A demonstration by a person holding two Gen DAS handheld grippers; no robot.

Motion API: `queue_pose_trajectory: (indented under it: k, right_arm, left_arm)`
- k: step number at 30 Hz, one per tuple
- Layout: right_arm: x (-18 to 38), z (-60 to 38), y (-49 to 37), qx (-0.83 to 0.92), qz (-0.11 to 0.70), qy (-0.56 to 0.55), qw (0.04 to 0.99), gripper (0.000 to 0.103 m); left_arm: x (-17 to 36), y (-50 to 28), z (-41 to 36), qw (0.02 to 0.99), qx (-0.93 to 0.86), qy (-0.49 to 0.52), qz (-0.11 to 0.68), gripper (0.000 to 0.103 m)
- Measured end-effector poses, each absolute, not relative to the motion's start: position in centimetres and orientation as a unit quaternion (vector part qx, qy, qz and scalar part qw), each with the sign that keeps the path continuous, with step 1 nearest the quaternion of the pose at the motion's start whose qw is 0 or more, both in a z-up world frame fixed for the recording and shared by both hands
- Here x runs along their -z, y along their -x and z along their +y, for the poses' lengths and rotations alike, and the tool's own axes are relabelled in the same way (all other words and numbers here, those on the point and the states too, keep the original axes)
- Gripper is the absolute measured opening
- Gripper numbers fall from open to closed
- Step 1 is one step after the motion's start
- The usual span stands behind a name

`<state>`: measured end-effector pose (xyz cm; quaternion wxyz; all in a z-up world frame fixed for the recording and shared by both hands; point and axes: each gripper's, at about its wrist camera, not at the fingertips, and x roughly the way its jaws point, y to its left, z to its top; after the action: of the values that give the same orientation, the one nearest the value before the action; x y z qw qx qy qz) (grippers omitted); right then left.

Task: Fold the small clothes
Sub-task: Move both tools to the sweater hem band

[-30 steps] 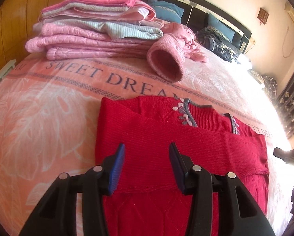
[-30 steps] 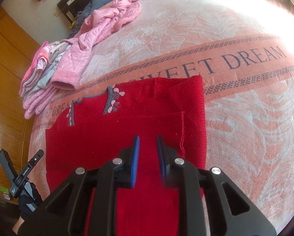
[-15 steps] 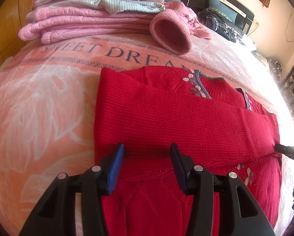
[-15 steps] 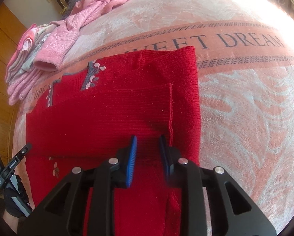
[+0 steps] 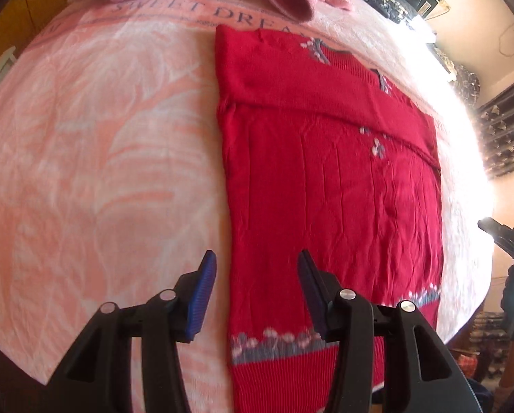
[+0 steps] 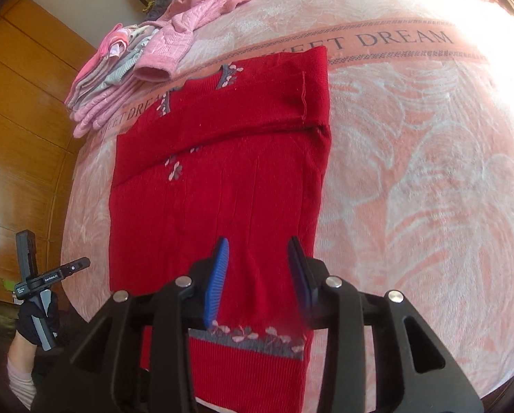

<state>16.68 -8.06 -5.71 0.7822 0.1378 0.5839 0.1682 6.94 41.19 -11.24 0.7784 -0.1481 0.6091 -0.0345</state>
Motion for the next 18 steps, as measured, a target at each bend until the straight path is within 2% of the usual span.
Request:
queue_pose_trajectory:
  k: [4, 6, 11, 18]
  right_arm:
    - [5.5, -8.9, -11.0, -0.179, 0.594, -0.137, 0.772, 0.041]
    - [5.7, -9.1, -8.6, -0.184, 0.597, -0.130, 0.770, 0.048]
    - [7.8, -9.2, -4.4, -0.194, 0.614, -0.105, 0.758, 0.048]
    - [11.9, -10.0, -3.2, -0.176, 0.652, -0.073, 0.734, 0.048]
  left_arm:
    - [12.2, -1.6, 41.0, 0.761, 0.039, 0.146, 0.631, 0.050]
    - [13.1, 0.4, 40.8, 0.749, 0.050, 0.164, 0.640, 0.050]
    - [15.3, 3.1, 39.8, 0.731, 0.070, 0.170, 0.657, 0.050]
    - [17.6, 3.7, 39.8, 0.716, 0.056, 0.180, 0.672, 0.050]
